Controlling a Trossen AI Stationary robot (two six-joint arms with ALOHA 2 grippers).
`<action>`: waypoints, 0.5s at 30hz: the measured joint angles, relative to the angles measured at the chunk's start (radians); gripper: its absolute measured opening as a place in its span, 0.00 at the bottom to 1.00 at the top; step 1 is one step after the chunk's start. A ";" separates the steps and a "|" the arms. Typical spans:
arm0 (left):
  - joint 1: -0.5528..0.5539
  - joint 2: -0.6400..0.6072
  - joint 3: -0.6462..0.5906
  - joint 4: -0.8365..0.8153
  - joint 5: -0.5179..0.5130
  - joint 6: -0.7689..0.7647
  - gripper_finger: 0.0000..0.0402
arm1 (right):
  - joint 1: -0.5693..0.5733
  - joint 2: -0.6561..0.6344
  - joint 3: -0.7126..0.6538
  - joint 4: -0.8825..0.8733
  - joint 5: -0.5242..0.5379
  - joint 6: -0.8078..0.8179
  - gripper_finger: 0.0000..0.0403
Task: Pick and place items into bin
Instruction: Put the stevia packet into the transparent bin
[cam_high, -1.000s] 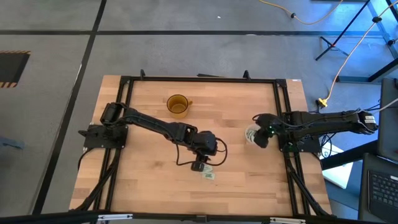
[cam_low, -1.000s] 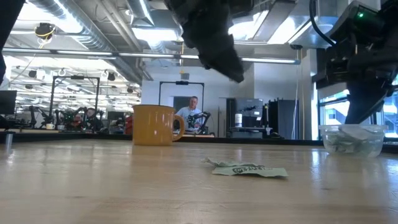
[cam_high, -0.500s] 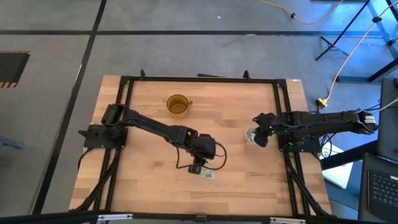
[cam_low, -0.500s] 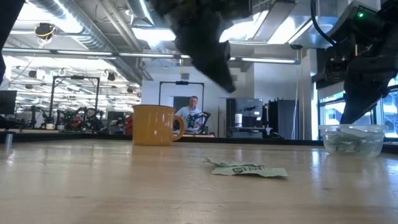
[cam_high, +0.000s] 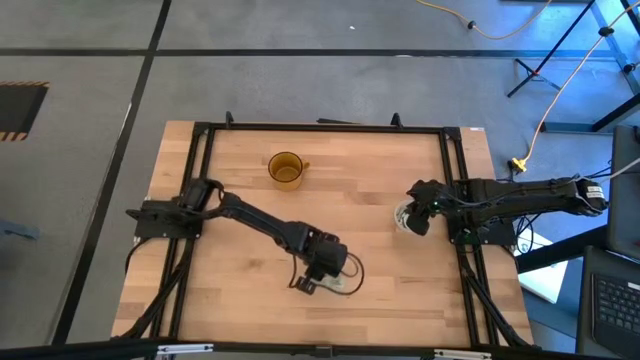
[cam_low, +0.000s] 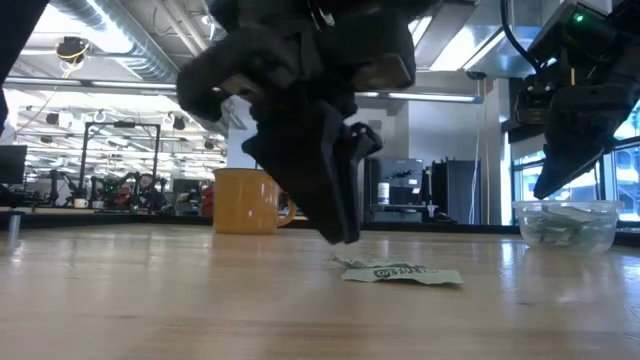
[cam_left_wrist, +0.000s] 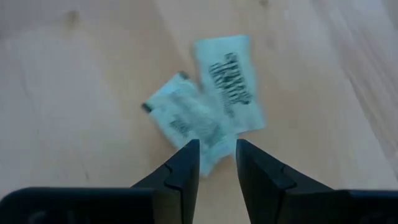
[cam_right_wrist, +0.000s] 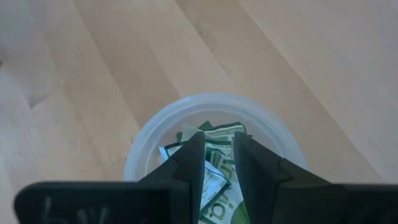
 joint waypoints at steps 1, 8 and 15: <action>-0.010 0.000 0.000 0.003 -0.023 0.005 0.25 | 0.000 0.000 0.000 0.000 0.000 0.000 0.22; -0.081 0.000 0.000 -0.003 -0.240 0.100 0.25 | 0.000 0.000 0.000 -0.001 0.000 0.000 0.22; -0.136 0.008 0.000 -0.057 -0.365 0.089 0.25 | 0.000 0.000 0.000 0.000 -0.001 0.003 0.22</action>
